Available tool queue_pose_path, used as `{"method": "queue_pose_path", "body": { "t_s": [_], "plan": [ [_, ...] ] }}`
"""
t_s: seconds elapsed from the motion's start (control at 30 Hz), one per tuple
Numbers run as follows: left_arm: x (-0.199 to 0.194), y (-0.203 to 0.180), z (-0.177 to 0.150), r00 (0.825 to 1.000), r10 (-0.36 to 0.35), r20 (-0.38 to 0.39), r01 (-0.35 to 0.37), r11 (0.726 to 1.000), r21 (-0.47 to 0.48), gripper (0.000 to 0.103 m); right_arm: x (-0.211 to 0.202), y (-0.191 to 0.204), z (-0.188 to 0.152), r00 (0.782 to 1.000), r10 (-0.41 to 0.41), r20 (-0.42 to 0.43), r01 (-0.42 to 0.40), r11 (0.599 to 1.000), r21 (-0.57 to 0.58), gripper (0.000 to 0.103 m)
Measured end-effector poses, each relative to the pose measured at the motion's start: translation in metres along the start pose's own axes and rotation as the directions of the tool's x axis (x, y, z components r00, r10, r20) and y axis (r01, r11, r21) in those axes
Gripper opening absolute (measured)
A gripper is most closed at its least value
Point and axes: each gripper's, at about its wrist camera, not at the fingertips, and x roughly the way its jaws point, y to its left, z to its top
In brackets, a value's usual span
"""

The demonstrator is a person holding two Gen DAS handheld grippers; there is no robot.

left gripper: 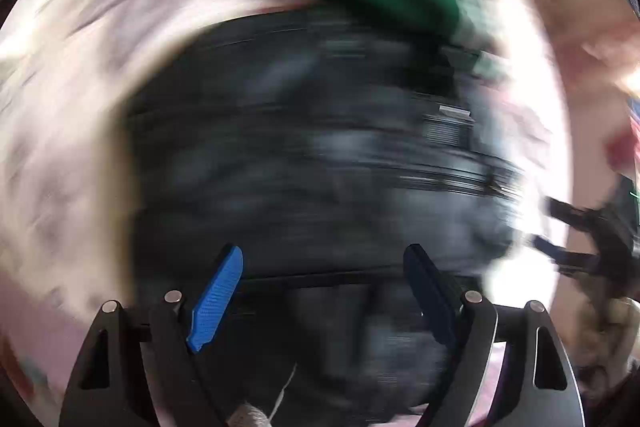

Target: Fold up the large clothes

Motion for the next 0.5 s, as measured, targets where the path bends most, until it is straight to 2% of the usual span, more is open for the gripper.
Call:
{"method": "queue_pose_path", "body": {
  "t_s": [0.07,0.1,0.13,0.17,0.2,0.23,0.3,0.43,0.5],
  "plan": [
    [0.01,0.041,0.003,0.996,0.092,-0.007,-0.092,0.994,-0.066,0.082,0.027,0.015,0.013,0.996,-0.088,-0.03,0.086,0.994,-0.063,0.089],
    [0.018,0.063,0.006,0.989,0.15,-0.013,-0.15,0.983,-0.101,0.082,0.035,0.02,0.008,0.992,-0.12,-0.036,0.117,0.989,-0.085,0.084],
    [0.024,0.079,0.007,0.984,0.176,-0.017,-0.177,0.977,-0.118,0.082,0.044,0.026,0.011,0.988,-0.154,-0.03,0.15,0.982,-0.111,0.074],
    [0.033,0.094,0.013,0.979,0.204,-0.033,-0.206,0.967,-0.148,0.082,0.051,0.033,0.012,0.971,-0.24,-0.009,0.236,0.961,-0.145,0.043],
    [0.04,0.107,0.02,0.982,0.185,-0.042,-0.19,0.961,-0.199,0.082,0.055,0.039,0.011,0.956,-0.293,0.008,0.29,0.941,-0.174,0.024],
    [0.046,0.117,0.027,0.989,0.139,-0.04,-0.145,0.958,-0.246,0.084,0.057,0.043,0.011,0.952,-0.306,0.026,0.305,0.932,-0.195,0.024],
    [0.055,0.123,0.04,0.995,0.1,-0.028,-0.104,0.952,-0.29,0.084,0.055,0.049,0.008,0.942,-0.331,0.062,0.336,0.918,-0.209,0.018],
    [0.063,0.11,0.057,0.998,0.059,-0.016,-0.061,0.959,-0.275,0.084,0.029,0.049,-0.005,0.939,-0.311,0.146,0.333,0.93,-0.154,0.011],
    [0.055,0.105,0.059,0.999,0.038,-0.018,-0.042,0.963,-0.267,0.084,0.019,0.047,-0.016,0.919,-0.345,0.189,0.374,0.915,-0.15,0.006]
  ]
}}
